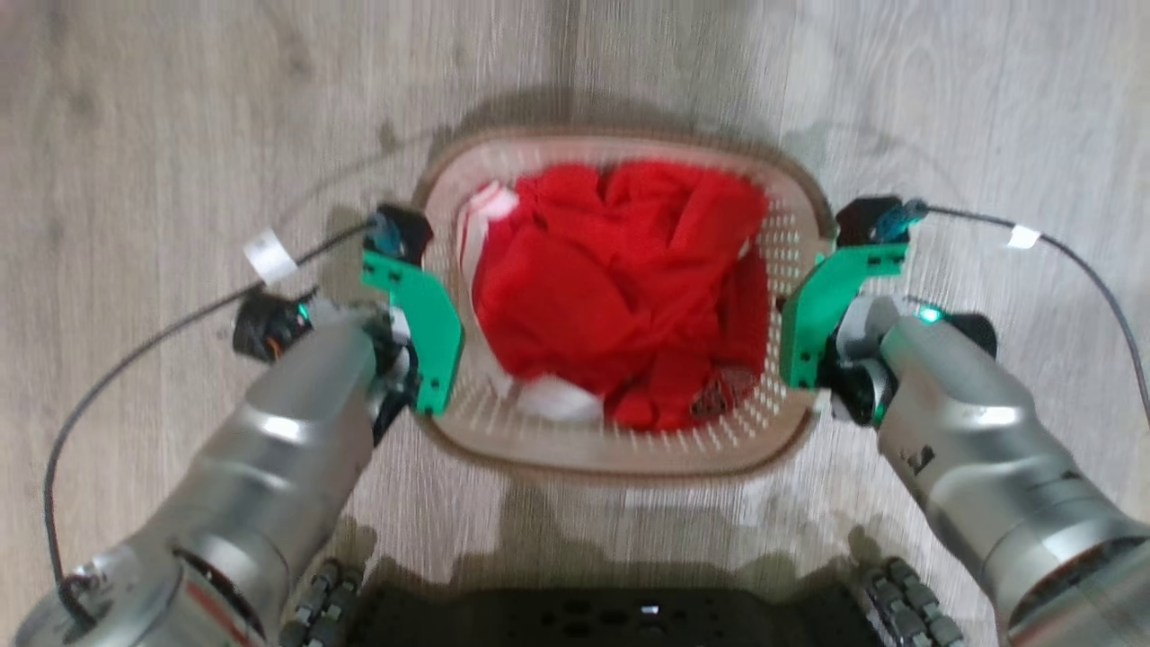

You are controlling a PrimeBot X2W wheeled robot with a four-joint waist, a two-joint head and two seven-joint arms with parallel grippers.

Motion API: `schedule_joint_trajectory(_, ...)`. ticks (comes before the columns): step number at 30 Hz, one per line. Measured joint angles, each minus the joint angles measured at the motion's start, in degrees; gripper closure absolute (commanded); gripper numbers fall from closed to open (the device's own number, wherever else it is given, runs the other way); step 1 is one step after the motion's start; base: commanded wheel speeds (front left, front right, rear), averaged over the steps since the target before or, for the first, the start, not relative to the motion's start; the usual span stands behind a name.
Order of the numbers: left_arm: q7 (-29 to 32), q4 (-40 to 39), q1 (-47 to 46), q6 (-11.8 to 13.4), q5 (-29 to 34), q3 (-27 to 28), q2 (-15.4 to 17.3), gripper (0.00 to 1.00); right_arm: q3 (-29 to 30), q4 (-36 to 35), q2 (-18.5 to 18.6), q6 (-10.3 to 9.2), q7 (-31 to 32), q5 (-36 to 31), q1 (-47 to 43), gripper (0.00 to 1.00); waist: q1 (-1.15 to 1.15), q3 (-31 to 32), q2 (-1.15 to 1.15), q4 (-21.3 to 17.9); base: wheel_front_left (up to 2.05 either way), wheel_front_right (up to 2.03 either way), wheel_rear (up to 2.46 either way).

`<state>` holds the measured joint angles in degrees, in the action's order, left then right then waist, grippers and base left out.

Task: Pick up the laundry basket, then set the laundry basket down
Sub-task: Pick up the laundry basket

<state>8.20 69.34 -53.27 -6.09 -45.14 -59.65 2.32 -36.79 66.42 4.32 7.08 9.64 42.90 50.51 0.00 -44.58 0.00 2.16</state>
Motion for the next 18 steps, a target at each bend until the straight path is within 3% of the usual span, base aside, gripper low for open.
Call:
schedule_joint_trajectory(9,6.03,-2.1,5.73,-0.43,-3.49,-4.49,0.6,1.0,-3.0,-1.14,0.47,-0.03,9.44,2.74,-4.6,1.0,0.0,7.82,0.0,-0.42,0.0,0.0,0.0)
schedule_joint_trajectory(18,7.89,-3.82,10.58,-0.43,-5.66,-8.54,1.26,1.0,-4.23,-3.61,1.02,-0.54,12.24,4.03,-10.78,1.0,0.0,17.5,0.0,-0.37,0.0,0.0,0.0)
